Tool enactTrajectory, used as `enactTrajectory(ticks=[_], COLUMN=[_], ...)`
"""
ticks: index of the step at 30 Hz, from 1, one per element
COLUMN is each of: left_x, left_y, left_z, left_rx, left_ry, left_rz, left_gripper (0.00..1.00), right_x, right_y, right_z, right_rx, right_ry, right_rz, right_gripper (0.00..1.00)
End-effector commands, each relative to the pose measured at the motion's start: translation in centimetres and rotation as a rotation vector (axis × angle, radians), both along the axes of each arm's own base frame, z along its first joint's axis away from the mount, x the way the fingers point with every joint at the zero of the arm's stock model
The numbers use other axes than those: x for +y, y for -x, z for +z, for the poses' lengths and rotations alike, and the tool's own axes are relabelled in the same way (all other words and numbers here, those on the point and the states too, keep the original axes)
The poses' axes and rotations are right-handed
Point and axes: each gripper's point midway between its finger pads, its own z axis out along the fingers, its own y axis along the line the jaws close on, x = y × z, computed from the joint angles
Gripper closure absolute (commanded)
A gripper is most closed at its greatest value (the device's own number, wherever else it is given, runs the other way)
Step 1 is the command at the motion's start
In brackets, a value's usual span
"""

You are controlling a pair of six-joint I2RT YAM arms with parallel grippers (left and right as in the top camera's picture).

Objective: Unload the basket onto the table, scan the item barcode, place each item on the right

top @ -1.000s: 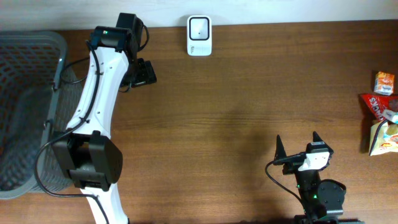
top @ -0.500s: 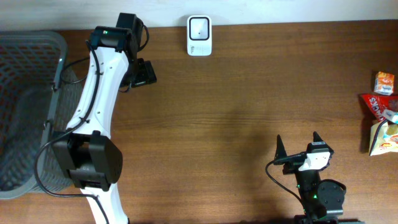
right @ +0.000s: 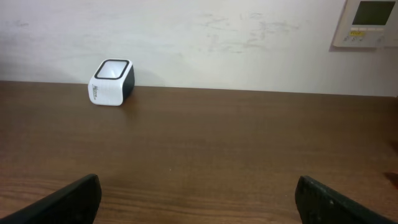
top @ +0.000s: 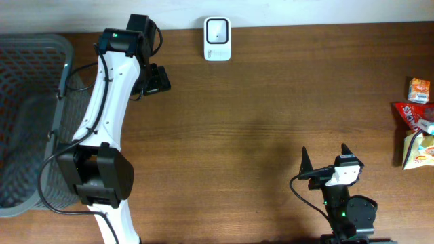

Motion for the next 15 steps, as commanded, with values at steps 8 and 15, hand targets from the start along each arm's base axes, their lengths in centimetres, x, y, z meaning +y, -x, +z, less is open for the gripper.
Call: enactTrajectory(ticks=[8, 15], left_x=[-0.4, -2.6], left_y=[1.9, 1.1], left_z=[1.9, 6.1], left_rx=[0.019, -0.14], left_ry=[0.031, 0.024], left_rz=[-0.02, -0.216], left_gripper=[0.01, 0.01], right_x=[-0.2, -0.2], right_y=[0.0, 0.0], right_z=[-0.2, -0.2], right_rx=[0.001, 0.001], right_ry=[-0.007, -0.007], right_rz=[-0.008, -0.008], right_gripper=[0.01, 0.02])
